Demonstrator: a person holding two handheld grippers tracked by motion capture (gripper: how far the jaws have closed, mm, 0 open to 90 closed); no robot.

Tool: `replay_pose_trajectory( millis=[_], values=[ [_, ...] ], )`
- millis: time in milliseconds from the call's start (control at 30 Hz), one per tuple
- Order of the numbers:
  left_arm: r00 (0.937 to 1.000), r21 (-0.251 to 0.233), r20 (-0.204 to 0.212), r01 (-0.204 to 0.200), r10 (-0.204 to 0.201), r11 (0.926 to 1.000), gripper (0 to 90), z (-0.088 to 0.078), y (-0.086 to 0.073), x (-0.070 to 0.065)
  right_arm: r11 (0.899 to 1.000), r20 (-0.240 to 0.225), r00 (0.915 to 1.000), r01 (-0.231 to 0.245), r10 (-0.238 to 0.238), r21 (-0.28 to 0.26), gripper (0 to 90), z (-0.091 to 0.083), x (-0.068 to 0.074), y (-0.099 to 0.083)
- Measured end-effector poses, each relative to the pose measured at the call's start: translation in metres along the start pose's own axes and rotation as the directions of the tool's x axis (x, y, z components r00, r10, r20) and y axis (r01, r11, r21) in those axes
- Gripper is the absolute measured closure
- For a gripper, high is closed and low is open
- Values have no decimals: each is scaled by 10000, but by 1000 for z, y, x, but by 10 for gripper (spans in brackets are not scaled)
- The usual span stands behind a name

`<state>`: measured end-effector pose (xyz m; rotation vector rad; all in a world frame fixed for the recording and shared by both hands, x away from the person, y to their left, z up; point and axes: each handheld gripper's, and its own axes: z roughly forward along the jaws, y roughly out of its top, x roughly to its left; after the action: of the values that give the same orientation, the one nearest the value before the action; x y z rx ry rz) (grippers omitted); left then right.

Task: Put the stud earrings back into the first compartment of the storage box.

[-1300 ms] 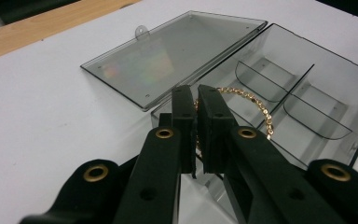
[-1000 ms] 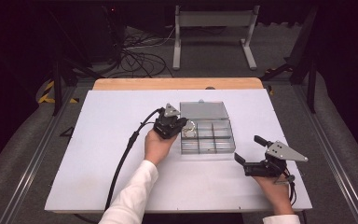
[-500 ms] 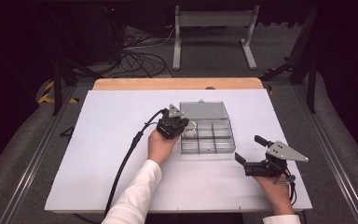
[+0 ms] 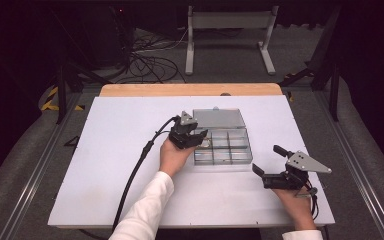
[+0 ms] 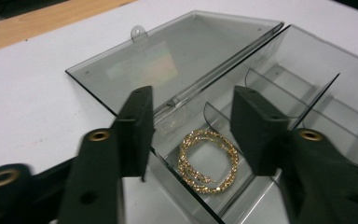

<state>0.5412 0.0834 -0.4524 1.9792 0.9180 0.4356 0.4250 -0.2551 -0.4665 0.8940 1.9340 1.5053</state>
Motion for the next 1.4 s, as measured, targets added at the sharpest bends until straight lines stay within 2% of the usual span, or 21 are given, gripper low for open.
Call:
replay_pose_trajectory(
  millis=[100,333,433,467,667,933,1233,1400],
  values=[
    [9998,-112,205,-37,40,9999,352,-4,1,2,10000,-9,10000,20,-20,30,0,1,0,0],
    [9984,-318,520,-187,203,9993,240,-11,3,2,10000,41,10000,14,-14,15,0,1,0,0],
    [9981,-406,484,-363,382,9985,205,-16,4,1,10000,73,10000,-15,15,-2,0,1,0,0],
    [9981,-470,541,-282,307,9985,193,-17,4,0,10000,77,10000,-43,43,6,0,1,0,0],
    [9978,-546,438,-476,500,9974,133,-27,6,1,9999,108,9999,-100,99,16,0,0,-1,0],
    [9973,-862,291,-650,677,9942,111,-45,3,5,9999,172,9998,-117,116,31,0,1,-1,0],
    [9979,-1292,182,-590,618,9899,105,-66,-2,8,9999,292,9995,-154,154,2,0,1,-1,-1],
    [9967,-1425,16,-796,807,9866,99,-78,-7,10,9997,351,9991,-248,248,-9,0,1,-2,-1]
  ],
)
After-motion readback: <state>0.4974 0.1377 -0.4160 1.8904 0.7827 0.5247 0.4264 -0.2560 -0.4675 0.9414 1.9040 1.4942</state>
